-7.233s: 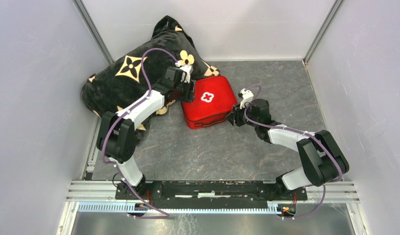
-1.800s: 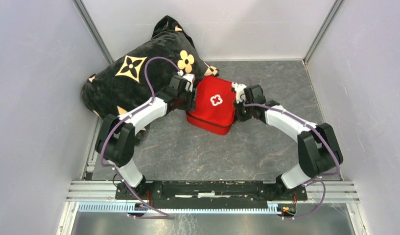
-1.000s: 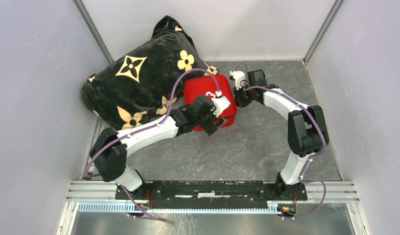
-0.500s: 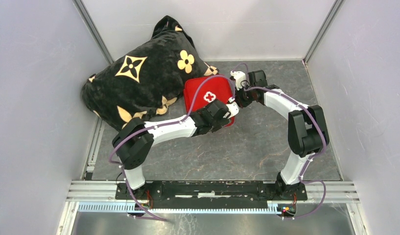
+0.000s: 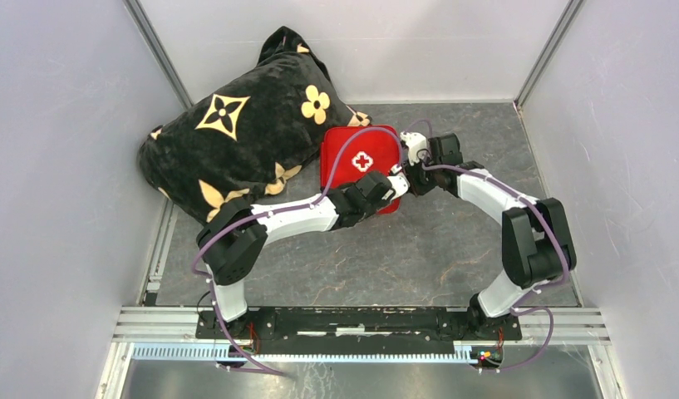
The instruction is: Organize the medicine kit
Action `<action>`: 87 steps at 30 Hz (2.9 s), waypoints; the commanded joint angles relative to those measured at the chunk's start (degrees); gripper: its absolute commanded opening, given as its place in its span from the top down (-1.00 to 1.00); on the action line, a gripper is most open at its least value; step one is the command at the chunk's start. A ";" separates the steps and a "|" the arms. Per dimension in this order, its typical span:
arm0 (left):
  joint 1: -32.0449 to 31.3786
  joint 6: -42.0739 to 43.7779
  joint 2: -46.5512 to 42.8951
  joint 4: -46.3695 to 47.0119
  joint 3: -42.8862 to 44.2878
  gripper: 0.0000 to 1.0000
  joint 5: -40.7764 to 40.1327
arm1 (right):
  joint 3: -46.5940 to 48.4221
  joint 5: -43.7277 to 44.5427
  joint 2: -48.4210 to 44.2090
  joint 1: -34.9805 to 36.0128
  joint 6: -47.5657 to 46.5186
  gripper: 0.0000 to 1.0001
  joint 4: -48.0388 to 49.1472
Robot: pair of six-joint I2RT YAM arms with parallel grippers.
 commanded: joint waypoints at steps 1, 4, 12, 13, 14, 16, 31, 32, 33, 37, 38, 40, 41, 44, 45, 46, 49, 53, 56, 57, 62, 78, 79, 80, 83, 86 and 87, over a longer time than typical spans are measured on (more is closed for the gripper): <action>2.88 -3.21 1.16 2.93 2.43 -0.13 -0.71 | -6.13 -5.89 -5.40 -0.05 2.08 1.00 -6.61; 3.20 -3.75 1.07 2.76 2.52 -0.13 -0.29 | -9.04 -10.30 -8.80 0.01 3.04 1.00 -5.16; 3.30 -5.14 1.20 2.17 3.39 -0.14 2.01 | -15.57 -21.62 -12.38 2.41 8.45 1.00 5.77; 3.30 -5.27 1.17 2.13 3.47 -0.14 2.37 | -16.40 -22.22 -12.73 3.18 8.89 1.00 8.07; 3.30 -5.51 1.04 2.12 3.53 -0.15 2.73 | -17.03 -22.70 -12.96 3.85 11.32 1.00 9.97; 3.30 -6.00 0.43 2.11 3.34 -0.16 3.90 | -18.74 -23.78 -13.30 5.48 15.09 1.00 15.82; 6.85 -16.09 -18.81 5.12 -5.60 -0.67 11.14 | -19.25 4.61 -15.23 5.23 22.53 1.00 13.58; 8.88 -17.65 -20.11 5.33 -5.65 -0.67 13.24 | -19.48 5.76 -15.64 4.62 22.61 1.00 13.13; 11.23 -19.62 -21.02 5.47 -5.59 -0.68 16.02 | -19.59 6.77 -15.97 3.83 22.75 1.00 12.67; 18.80 -24.12 -22.02 5.29 -5.13 -0.70 21.91 | -17.15 11.26 -15.74 0.50 21.21 1.00 9.31; 19.53 -24.57 -21.69 4.80 -5.00 -0.71 21.63 | -16.08 12.59 -15.35 -0.46 20.77 1.00 8.75; 20.50 -26.47 -20.10 3.52 -4.43 -0.73 21.33 | -13.27 14.15 -13.68 -2.07 19.59 1.00 7.39; 21.02 -27.90 -19.32 3.06 -4.16 -0.75 21.66 | -11.43 14.09 -12.53 -2.58 18.88 1.00 6.40; 22.21 -34.68 -17.68 3.55 -4.25 -0.80 23.54 | -7.93 12.44 -10.35 -2.90 16.32 1.00 4.70; 22.48 -37.16 -17.35 4.77 -5.17 -0.82 25.18 | -7.23 11.45 -9.91 -2.93 15.94 1.00 4.34; 22.53 -39.76 -17.02 6.17 -6.01 -0.84 26.41 | -6.87 10.77 -9.74 -2.96 15.61 1.00 4.03; 22.55 -46.88 -15.09 9.56 -7.92 -0.86 27.35 | -6.93 9.30 -9.63 -2.92 15.16 1.00 4.07; 22.64 -52.29 -12.28 11.63 -9.23 -0.88 27.72 | -7.21 8.55 -9.42 -2.90 14.22 1.00 3.49; 22.73 -53.94 -10.50 15.64 -9.61 -0.89 28.59 | -7.38 7.82 -9.21 -2.91 13.94 1.00 3.28; 22.68 -54.32 -9.27 16.26 -9.30 -0.89 29.17 | -7.47 7.67 -9.08 -2.93 13.75 1.00 3.06; 22.76 -55.85 -5.19 18.45 -8.43 -0.61 31.08 | -7.64 8.33 -8.67 -2.85 13.19 1.00 0.83; 18.80 -59.17 -2.73 25.15 -10.83 0.07 36.28 | -2.44 4.05 -6.76 7.65 9.43 1.00 -3.30; 18.51 -59.42 -2.57 25.35 -10.84 0.07 36.39 | -2.30 2.86 -6.69 8.18 9.44 1.00 -3.26; 18.25 -59.56 -2.46 25.59 -10.90 0.08 36.42 | -2.30 1.25 -6.61 8.82 9.48 1.00 -2.92; 17.50 -59.85 -2.66 25.93 -11.09 0.08 36.18 | -2.27 -1.58 -6.43 11.06 10.67 1.00 -1.33; 16.99 -60.15 -3.03 26.32 -11.50 0.08 35.90 | -2.56 -3.45 -6.32 13.11 14.39 1.00 1.86; 16.79 -60.27 -3.10 26.52 -11.66 0.08 35.89 | -2.35 -3.87 -6.07 14.01 15.74 1.00 2.69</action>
